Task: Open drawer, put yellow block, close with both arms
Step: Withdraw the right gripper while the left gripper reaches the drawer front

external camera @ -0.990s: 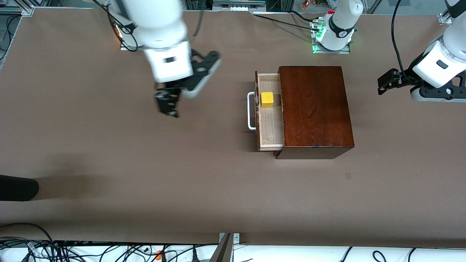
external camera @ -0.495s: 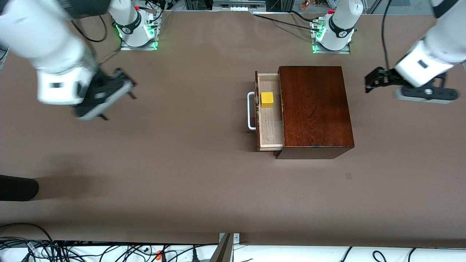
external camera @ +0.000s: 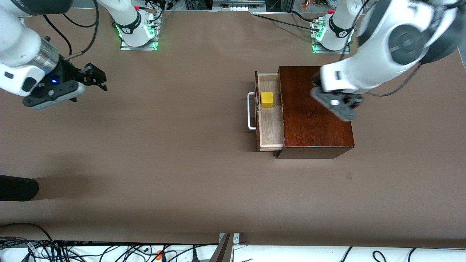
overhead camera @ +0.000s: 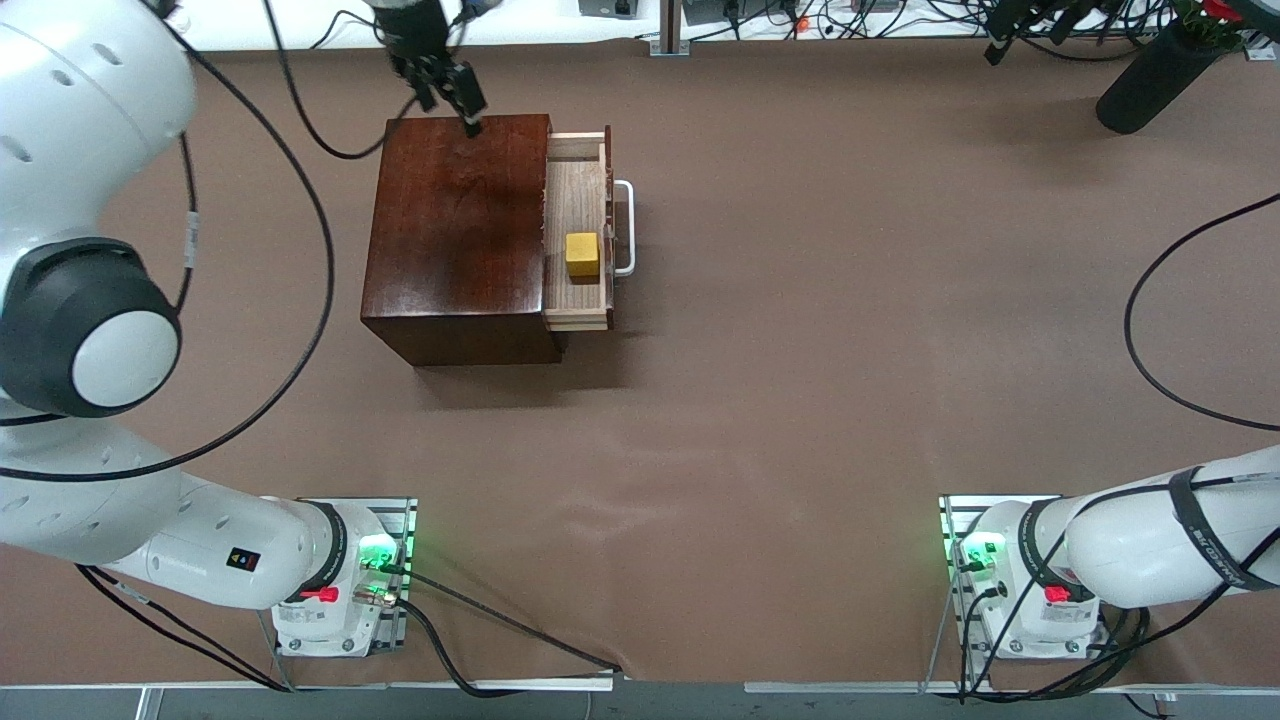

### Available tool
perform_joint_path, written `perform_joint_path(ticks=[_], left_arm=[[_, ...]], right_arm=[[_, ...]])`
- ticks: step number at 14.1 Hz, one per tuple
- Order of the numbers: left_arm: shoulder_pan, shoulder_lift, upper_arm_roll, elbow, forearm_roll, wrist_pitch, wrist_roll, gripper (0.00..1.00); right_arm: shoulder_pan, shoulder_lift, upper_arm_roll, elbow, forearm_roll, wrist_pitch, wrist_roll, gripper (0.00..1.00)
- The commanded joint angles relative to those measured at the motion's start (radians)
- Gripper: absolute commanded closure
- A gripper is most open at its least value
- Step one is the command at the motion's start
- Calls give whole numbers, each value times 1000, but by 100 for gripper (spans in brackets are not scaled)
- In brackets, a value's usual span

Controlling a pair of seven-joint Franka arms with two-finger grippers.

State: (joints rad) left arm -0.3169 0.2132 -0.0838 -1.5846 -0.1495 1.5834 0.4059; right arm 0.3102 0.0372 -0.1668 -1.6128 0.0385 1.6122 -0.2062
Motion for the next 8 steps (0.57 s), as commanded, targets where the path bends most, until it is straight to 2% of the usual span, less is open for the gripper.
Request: perform_joint_path(ticks=[1, 8], left_arm=[[-112, 79, 7, 55, -36, 31, 164, 0], [-335, 231, -1, 49, -21, 421, 470, 0]], right_arm=[[-8, -28, -6, -41, -23, 12, 21, 0], [-8, -28, -8, -32, -51, 12, 137, 0]])
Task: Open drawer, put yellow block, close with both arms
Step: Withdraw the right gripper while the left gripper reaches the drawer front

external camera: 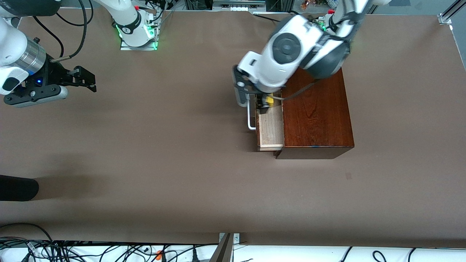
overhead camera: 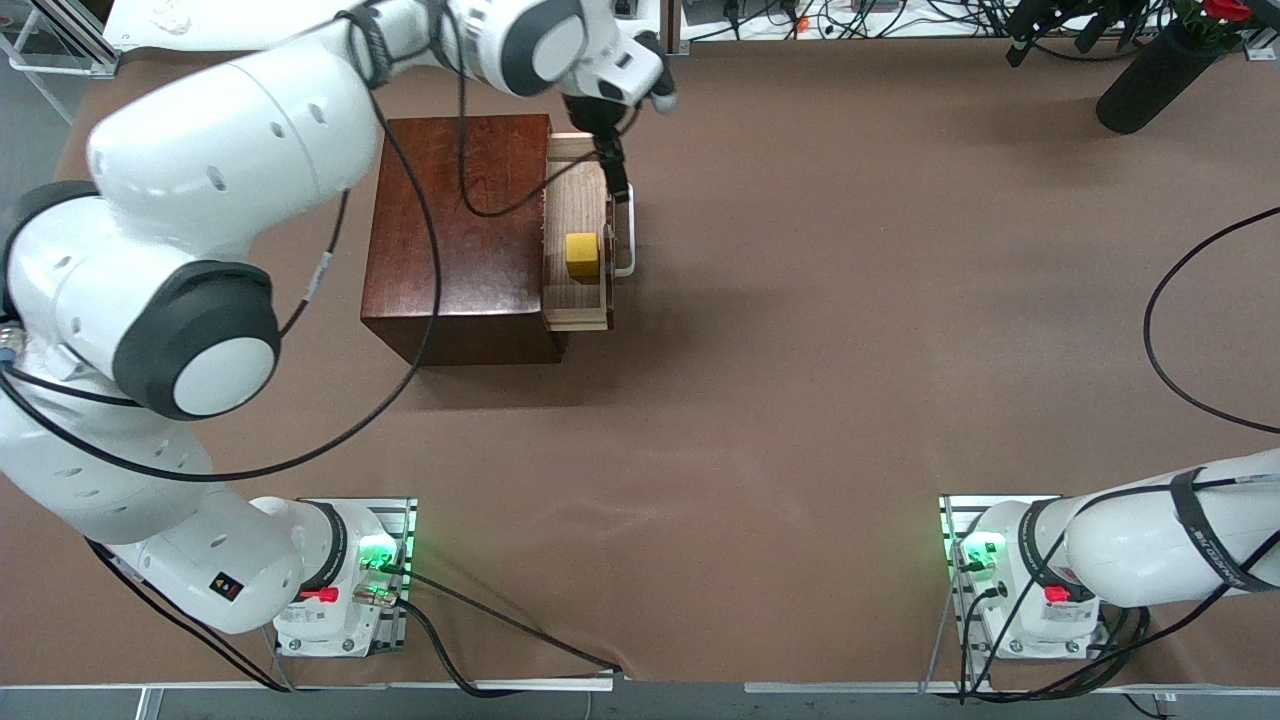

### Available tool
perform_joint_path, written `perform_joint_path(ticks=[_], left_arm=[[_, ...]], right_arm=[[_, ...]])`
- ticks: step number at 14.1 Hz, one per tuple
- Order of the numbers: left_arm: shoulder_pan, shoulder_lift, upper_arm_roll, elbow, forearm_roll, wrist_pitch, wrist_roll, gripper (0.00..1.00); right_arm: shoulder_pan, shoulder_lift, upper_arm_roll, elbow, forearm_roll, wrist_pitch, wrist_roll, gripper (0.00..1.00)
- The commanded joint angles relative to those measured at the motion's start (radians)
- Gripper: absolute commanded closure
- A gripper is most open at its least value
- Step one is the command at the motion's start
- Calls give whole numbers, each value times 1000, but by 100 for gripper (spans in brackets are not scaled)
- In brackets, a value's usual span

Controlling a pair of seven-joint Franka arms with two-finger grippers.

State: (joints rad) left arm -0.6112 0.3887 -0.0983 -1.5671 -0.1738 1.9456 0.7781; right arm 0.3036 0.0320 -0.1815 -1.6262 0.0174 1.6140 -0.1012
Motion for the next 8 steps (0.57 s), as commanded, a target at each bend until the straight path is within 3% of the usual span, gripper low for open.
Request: perform_joint_path(ticks=[1, 4, 8], left_arm=[[-45, 82, 12, 30, 17, 91, 136, 0], [-108, 134, 14, 19, 22, 144, 167, 0], [-117, 180, 14, 1, 100, 167, 165, 0]], right_arm=[[-1, -18, 8, -15, -36, 10, 29, 0], [-3, -1, 8, 23, -34, -13, 25, 0], [-8, 14, 7, 52, -33, -34, 32, 0]])
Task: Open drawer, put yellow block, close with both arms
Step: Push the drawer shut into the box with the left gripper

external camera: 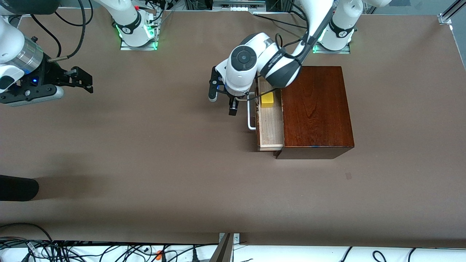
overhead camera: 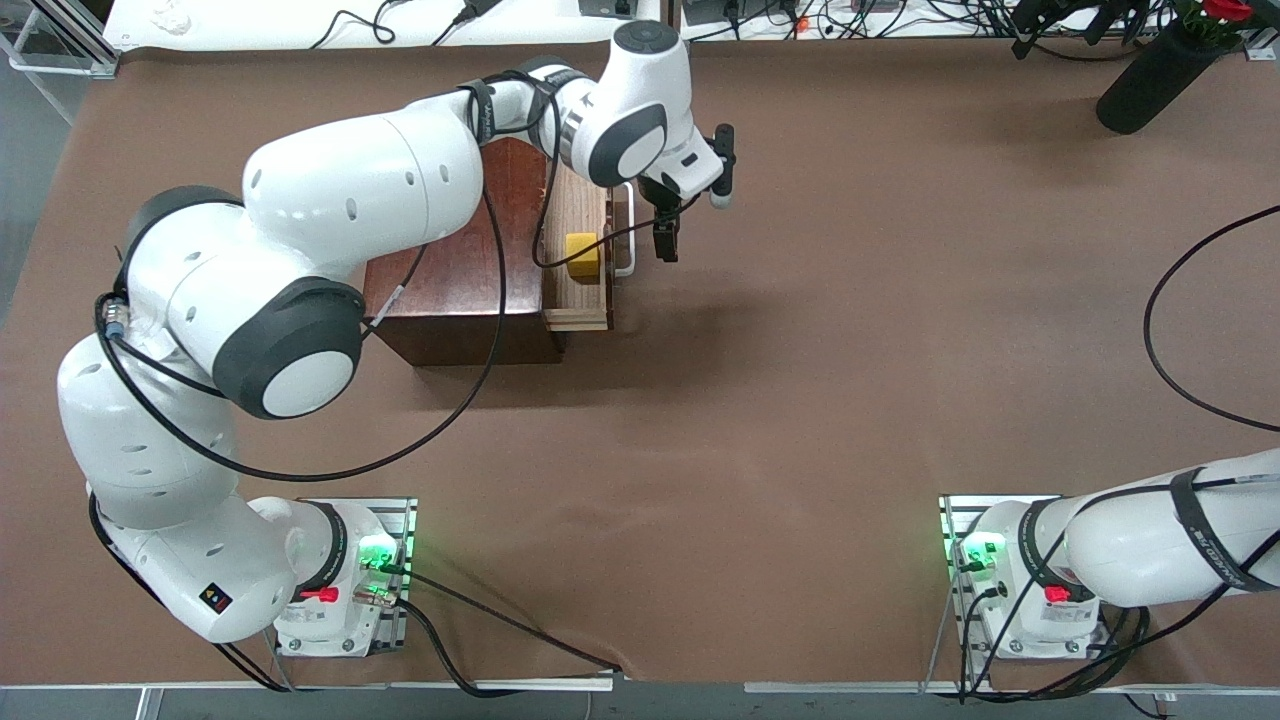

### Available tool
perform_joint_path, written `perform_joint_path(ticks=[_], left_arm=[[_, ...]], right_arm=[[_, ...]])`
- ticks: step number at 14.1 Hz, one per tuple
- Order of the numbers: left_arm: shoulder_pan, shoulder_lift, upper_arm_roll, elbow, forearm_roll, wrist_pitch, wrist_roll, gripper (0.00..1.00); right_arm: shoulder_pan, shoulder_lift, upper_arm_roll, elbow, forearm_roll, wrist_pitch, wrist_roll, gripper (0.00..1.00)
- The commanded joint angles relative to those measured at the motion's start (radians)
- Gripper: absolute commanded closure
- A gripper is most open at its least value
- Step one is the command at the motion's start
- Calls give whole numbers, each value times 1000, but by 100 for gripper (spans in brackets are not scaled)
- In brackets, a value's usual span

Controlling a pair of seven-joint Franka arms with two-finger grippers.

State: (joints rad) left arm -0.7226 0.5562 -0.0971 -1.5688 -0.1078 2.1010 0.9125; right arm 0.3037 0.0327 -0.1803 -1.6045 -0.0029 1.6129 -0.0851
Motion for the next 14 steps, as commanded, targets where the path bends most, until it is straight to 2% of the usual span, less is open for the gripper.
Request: perform_joint_path(ticks=[1, 9, 11, 14], left_arm=[[-5, 21, 13, 1, 45, 10, 32, 0], [18, 14, 23, -42, 86, -30, 35, 0], [22, 8, 22, -39, 141, -76, 35, 0], [41, -15, 23, -39, 148, -150, 35, 0]], right_arm=[[-9, 15, 5, 32, -14, -21, 13, 0], [-15, 24, 2, 38, -39, -19, 19, 0], [-15, 24, 2, 37, -35, -18, 19, 0], [-15, 24, 2, 38, -35, -19, 19, 0]])
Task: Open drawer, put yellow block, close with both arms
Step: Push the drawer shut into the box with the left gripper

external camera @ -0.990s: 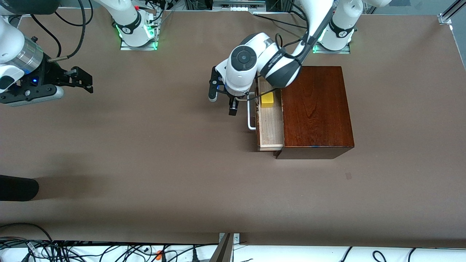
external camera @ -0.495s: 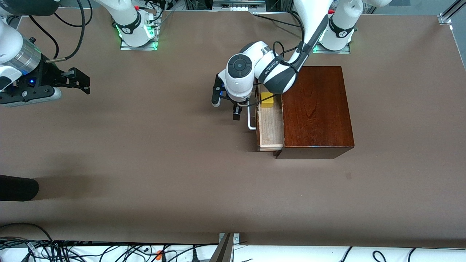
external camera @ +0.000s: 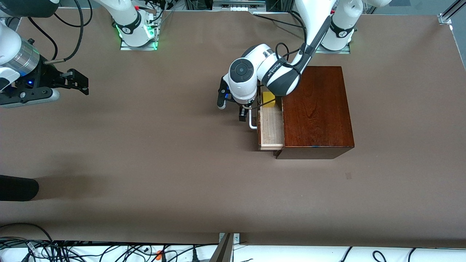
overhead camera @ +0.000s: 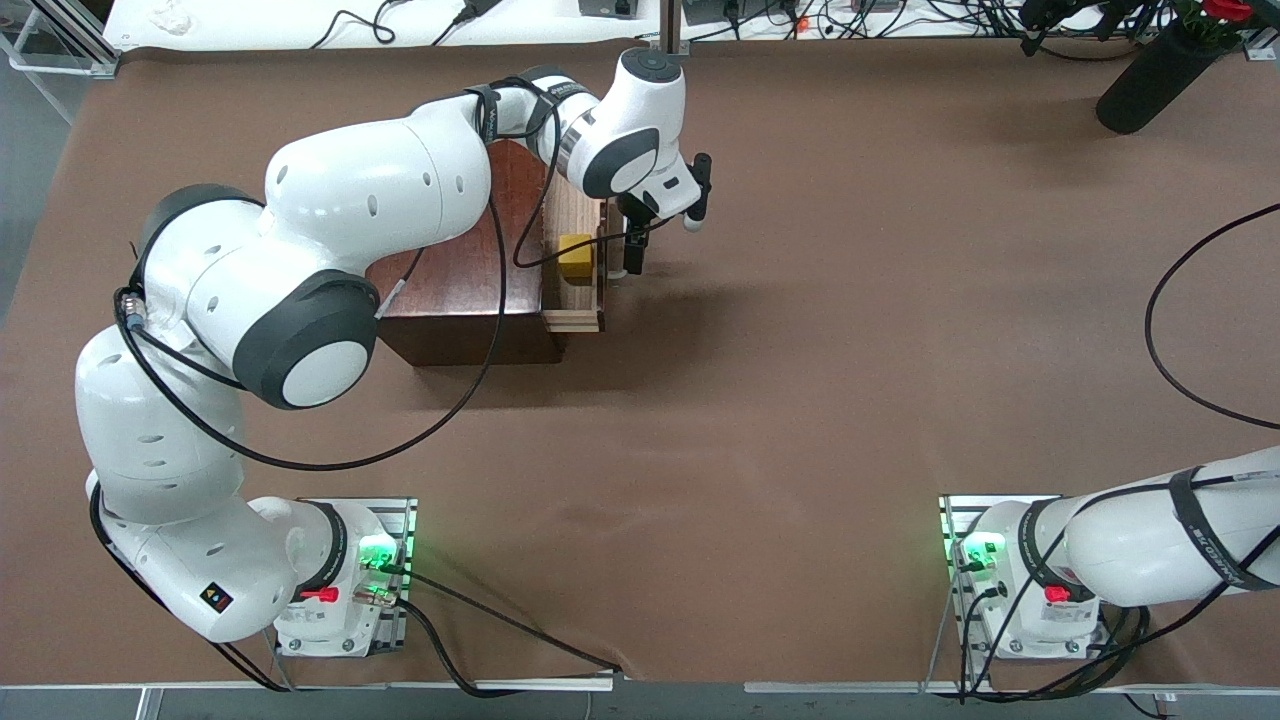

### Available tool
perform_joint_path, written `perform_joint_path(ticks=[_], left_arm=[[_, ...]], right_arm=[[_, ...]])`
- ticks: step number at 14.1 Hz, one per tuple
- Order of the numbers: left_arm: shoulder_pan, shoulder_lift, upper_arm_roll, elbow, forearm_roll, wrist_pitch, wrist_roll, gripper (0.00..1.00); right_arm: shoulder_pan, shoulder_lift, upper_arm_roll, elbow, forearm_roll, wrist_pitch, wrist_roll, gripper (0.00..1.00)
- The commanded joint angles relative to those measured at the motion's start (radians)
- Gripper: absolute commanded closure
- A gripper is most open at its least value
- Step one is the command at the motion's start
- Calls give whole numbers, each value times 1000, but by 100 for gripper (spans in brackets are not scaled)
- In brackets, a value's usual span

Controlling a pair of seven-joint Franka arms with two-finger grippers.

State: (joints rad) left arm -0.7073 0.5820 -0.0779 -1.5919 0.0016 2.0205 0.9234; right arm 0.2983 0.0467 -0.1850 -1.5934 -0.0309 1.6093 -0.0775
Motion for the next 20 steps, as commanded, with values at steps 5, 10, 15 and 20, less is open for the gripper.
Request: perform_joint_path(ticks=[5, 10, 15, 20], left_arm=[[66, -48, 6, -16, 63, -106, 23, 0], [81, -47, 7, -16, 77, -120, 22, 0], [84, -50, 7, -16, 98, -147, 11, 0], [88, -56, 9, -16, 98, -164, 9, 0]], right_arm=[[-10, 10, 7, 27, -7, -15, 12, 0], [-10, 10, 7, 26, -6, -15, 12, 0], [-10, 10, 7, 26, -6, -19, 12, 0], [-10, 10, 7, 27, -6, -20, 13, 0]])
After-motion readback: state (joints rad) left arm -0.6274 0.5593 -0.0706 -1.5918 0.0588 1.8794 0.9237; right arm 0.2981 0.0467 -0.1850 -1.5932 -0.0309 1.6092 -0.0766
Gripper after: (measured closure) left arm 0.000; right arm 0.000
